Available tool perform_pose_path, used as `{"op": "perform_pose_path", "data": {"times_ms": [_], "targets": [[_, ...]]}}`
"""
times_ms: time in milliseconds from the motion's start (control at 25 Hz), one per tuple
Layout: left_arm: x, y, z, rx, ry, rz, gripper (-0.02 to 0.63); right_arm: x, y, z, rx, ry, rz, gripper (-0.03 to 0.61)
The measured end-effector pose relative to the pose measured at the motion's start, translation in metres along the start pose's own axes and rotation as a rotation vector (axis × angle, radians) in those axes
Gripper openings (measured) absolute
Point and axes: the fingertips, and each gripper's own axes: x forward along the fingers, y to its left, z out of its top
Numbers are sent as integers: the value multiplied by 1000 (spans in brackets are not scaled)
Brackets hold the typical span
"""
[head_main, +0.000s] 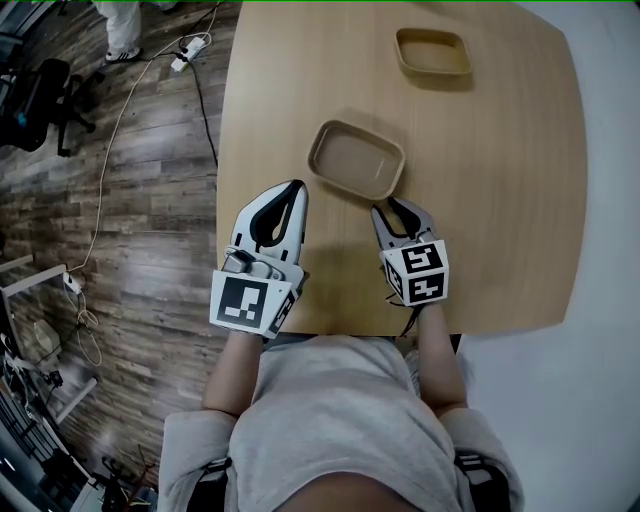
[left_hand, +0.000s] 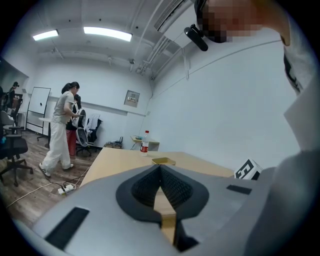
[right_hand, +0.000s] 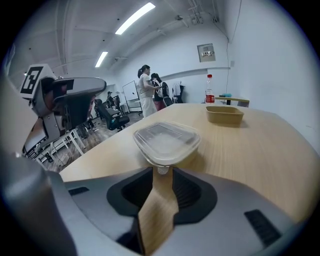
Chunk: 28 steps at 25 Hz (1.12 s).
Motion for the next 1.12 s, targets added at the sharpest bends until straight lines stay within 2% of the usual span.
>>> {"op": "perform_pose_path", "data": {"times_ms": [240,360,640,1120], "targets": [[-2,4,-5,-2,6,10,15,5,-1,0,-15,0,-28,116],[-4,4,-6,-4,6,13,15,4,-2,-1,-21,4,-43,66],[-9,6,-3,-4,-2,15,15,0,1,3,-8,-13,-37,54],[-28,2,8,20,-36,4,15,-31,11,32,-9,-175,-74,49]]}}
